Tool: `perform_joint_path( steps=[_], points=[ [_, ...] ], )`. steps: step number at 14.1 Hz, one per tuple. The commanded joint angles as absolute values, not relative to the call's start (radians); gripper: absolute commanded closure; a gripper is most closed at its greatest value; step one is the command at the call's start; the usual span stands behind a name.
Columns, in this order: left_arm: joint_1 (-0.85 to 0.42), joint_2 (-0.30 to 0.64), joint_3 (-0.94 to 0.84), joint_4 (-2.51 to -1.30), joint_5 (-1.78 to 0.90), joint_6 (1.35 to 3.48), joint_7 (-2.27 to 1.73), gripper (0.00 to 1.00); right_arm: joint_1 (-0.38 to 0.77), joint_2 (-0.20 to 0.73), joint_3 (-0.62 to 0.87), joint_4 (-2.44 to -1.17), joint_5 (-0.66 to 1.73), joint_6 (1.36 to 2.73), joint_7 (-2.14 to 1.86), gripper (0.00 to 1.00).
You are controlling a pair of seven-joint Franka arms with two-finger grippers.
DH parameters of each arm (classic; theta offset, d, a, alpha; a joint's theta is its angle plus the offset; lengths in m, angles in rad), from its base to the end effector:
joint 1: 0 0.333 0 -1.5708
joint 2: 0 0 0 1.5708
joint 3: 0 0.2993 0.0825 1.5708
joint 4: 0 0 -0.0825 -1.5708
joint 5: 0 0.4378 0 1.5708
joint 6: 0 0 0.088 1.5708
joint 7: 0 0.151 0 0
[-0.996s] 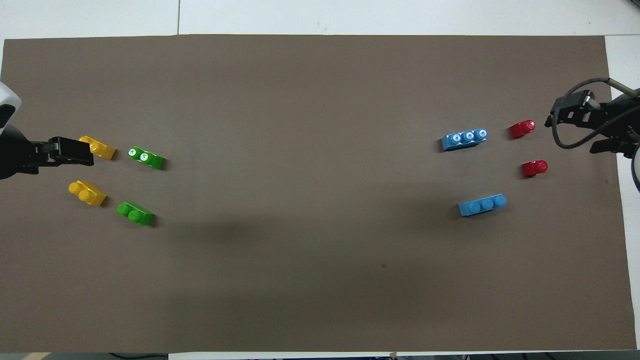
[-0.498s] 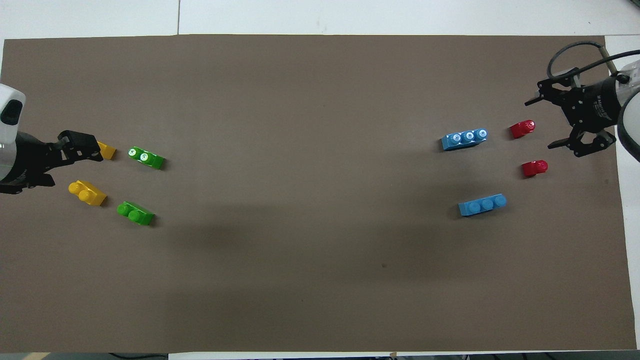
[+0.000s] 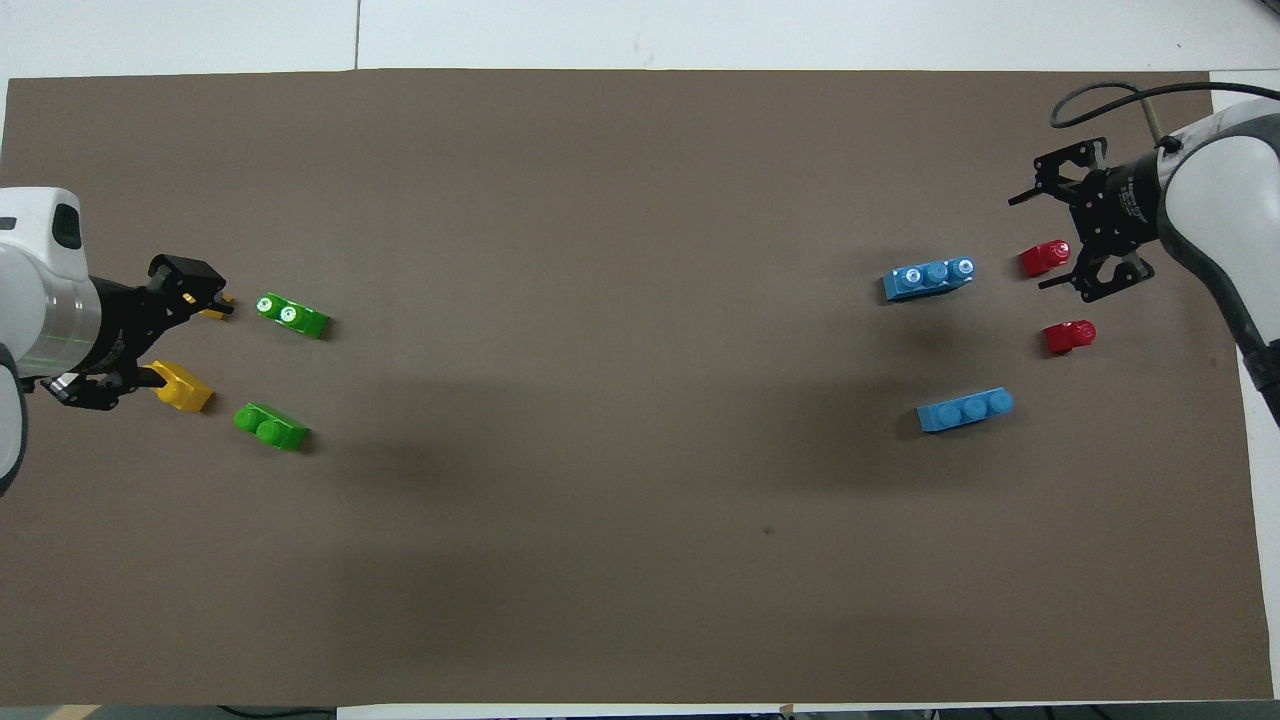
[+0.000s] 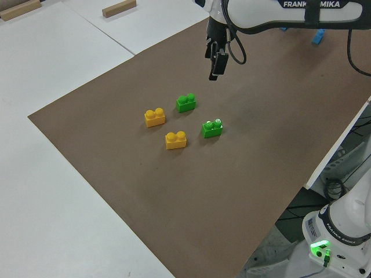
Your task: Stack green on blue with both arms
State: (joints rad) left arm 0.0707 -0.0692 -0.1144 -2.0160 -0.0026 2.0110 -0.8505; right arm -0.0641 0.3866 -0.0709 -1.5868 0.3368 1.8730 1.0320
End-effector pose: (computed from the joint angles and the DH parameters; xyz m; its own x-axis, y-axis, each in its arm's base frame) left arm 0.5961 -0.0267 0.4079 0.6896 0.7227 0.0461 0.7214 -0.6911 0.0443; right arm 0.6986 -0.0519 0.3301 0.2805 -0.9128 -0.2969 -0.9590 -0.2795 -0.0469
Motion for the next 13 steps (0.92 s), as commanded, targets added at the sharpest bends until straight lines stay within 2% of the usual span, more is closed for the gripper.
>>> perform_joint_path(
  steps=[1,6,13],
  points=[
    [0.077,0.006,-0.112,-2.022,-0.018,2.110,-0.960,0.00,-0.072,0.451,-0.061,-1.540,0.382,1.884,1.049,0.00],
    [0.097,0.147,-0.109,-2.002,-0.017,2.255,-1.083,0.00,-0.063,0.492,-0.058,-1.537,0.393,1.953,1.049,0.00],
    [0.117,0.250,-0.107,-1.999,-0.017,2.364,-1.156,0.00,-0.054,0.541,-0.057,-1.565,0.430,1.993,1.048,0.00]
  ],
)
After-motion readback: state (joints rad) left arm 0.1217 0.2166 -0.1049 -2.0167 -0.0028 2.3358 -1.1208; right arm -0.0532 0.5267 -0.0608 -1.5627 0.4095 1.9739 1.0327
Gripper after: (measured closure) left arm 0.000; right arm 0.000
